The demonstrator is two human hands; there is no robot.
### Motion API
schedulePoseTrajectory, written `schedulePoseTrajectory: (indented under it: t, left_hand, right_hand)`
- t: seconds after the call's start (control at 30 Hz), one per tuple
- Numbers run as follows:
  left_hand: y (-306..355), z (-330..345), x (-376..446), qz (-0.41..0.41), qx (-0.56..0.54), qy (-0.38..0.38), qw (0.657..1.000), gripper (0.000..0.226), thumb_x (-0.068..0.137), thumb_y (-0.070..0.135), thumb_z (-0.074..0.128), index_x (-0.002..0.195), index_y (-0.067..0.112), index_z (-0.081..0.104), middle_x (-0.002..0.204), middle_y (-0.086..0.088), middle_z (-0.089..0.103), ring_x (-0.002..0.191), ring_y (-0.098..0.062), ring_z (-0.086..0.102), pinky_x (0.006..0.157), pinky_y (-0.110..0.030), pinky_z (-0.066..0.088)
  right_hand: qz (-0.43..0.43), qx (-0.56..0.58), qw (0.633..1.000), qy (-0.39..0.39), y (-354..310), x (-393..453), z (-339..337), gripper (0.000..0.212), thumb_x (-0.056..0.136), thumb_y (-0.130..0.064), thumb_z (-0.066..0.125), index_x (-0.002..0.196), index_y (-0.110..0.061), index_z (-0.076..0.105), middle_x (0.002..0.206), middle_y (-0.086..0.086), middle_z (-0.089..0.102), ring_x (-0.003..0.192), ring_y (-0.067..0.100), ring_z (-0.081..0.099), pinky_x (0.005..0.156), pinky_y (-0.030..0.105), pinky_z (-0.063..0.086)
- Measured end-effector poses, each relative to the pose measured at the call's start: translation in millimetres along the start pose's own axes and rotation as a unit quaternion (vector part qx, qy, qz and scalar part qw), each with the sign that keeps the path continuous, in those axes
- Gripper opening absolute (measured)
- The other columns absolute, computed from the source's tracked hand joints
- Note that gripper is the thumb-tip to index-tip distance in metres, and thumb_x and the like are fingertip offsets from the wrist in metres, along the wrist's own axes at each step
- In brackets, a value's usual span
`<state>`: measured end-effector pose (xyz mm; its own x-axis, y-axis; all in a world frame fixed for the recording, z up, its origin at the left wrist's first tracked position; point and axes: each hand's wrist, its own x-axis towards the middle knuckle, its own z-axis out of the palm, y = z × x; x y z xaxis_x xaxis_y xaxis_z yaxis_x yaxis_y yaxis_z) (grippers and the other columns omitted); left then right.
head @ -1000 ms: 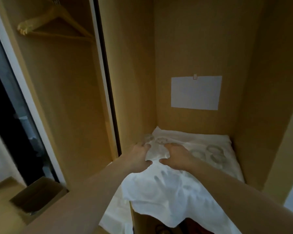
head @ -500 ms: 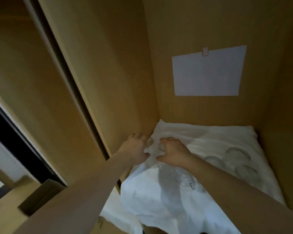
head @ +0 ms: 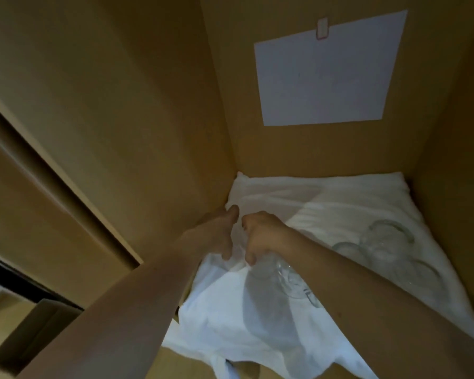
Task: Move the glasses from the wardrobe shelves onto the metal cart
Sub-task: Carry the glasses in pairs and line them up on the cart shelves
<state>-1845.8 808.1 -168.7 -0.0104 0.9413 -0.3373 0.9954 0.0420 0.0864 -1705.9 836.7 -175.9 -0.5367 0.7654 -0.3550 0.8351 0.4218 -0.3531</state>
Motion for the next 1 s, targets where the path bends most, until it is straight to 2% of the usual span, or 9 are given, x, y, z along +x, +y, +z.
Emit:
schedulePoseTrajectory:
  t: [0.1, 0.17, 0.27, 0.37, 0.43, 0.53, 0.77, 0.9, 1.0]
  left_hand:
    - [1, -6, 8, 0.009, 0.013, -0.043, 0.999, 0.082, 0.058, 0.011, 0.09, 0.12, 0.019, 0.037, 0.105, -0.006, 0.05, 0.09, -0.025, 0.057, 0.066, -0.038, 0.054]
    - [0, -5, 9, 0.023, 0.021, -0.044, 0.999, 0.083, 0.059, 0.014, 0.09, 0.127, 0.018, 0.042, 0.106, -0.004, 0.051, 0.091, -0.023, 0.058, 0.068, -0.036, 0.056]
    - [-4, -1, 8, 0.046, 0.024, -0.024, 0.998, 0.079, 0.058, 0.018, 0.091, 0.123, 0.019, 0.045, 0.103, -0.002, 0.049, 0.091, -0.023, 0.058, 0.063, -0.035, 0.054]
    - [-8, 3, 5, 0.058, 0.014, -0.003, 0.998, 0.072, 0.057, 0.019, 0.091, 0.113, 0.021, 0.046, 0.1, 0.0, 0.046, 0.087, -0.021, 0.055, 0.056, -0.03, 0.043]
    - [-9, 6, 2, 0.065, 0.011, 0.013, 0.998, 0.067, 0.059, 0.02, 0.091, 0.108, 0.022, 0.045, 0.099, 0.002, 0.043, 0.085, -0.019, 0.051, 0.055, -0.028, 0.04]
    - [-11, 10, -2, 0.063, 0.009, 0.033, 0.997, 0.065, 0.062, 0.019, 0.09, 0.109, 0.022, 0.045, 0.102, 0.0, 0.04, 0.09, -0.02, 0.048, 0.064, -0.032, 0.043]
    - [-14, 12, -31, 0.068, -0.003, 0.074, 0.995, 0.064, 0.071, 0.012, 0.082, 0.124, 0.021, 0.047, 0.121, -0.006, 0.047, 0.11, -0.028, 0.055, 0.074, -0.034, 0.046]
    - [-11, -15, -50, 0.067, 0.036, 0.133, 0.988, 0.063, 0.081, 0.013, 0.073, 0.135, 0.02, 0.042, 0.137, -0.011, 0.042, 0.126, -0.033, 0.047, 0.087, -0.038, 0.046]
    - [-8, -54, -63, 0.07, 0.012, 0.188, 0.98, 0.052, 0.079, 0.012, 0.071, 0.126, 0.017, 0.049, 0.13, -0.011, 0.049, 0.121, -0.033, 0.049, 0.089, -0.039, 0.051]
  right_hand:
    - [0.013, -0.009, 1.0, -0.012, -4, 3, -1, 0.075, 0.064, -0.023, 0.091, 0.13, -0.017, 0.055, 0.111, -0.002, 0.06, 0.095, 0.018, 0.062, 0.072, 0.026, 0.051]
    - [0.024, -0.008, 1.0, -0.014, -6, 2, -1, 0.071, 0.065, -0.023, 0.091, 0.128, -0.017, 0.057, 0.118, -0.001, 0.062, 0.1, 0.018, 0.063, 0.078, 0.027, 0.055]
    - [0.038, 0.01, 0.999, 0.002, -6, 0, 1, 0.075, 0.064, -0.024, 0.092, 0.129, -0.019, 0.056, 0.119, -0.002, 0.061, 0.104, 0.017, 0.063, 0.085, 0.029, 0.056]
    - [0.047, 0.053, 0.997, 0.024, -4, -1, 5, 0.077, 0.06, -0.021, 0.093, 0.128, -0.022, 0.055, 0.115, -0.003, 0.059, 0.103, 0.016, 0.061, 0.077, 0.025, 0.053]
    - [0.053, 0.072, 0.995, 0.045, -4, -2, 10, 0.07, 0.057, -0.018, 0.093, 0.117, -0.025, 0.058, 0.111, -0.005, 0.059, 0.1, 0.015, 0.061, 0.073, 0.024, 0.051]
    - [0.065, 0.088, 0.991, 0.072, -6, -4, 15, 0.063, 0.055, -0.015, 0.093, 0.102, -0.029, 0.053, 0.107, -0.006, 0.059, 0.096, 0.014, 0.061, 0.068, 0.022, 0.046]
    - [0.081, 0.063, 0.991, 0.09, -20, -20, 9, 0.068, 0.055, -0.022, 0.095, 0.11, -0.028, 0.057, 0.117, -0.005, 0.058, 0.105, 0.014, 0.058, 0.074, 0.02, 0.046]
    - [0.08, 0.073, 0.98, 0.168, -31, -43, -16, 0.057, 0.052, -0.022, 0.097, 0.094, -0.026, 0.06, 0.117, -0.007, 0.058, 0.108, 0.013, 0.057, 0.078, 0.022, 0.045]
    - [0.091, 0.063, 0.962, 0.25, -36, -68, -47, 0.066, 0.053, -0.023, 0.097, 0.109, -0.018, 0.062, 0.108, -0.003, 0.061, 0.104, 0.019, 0.061, 0.079, 0.028, 0.052]
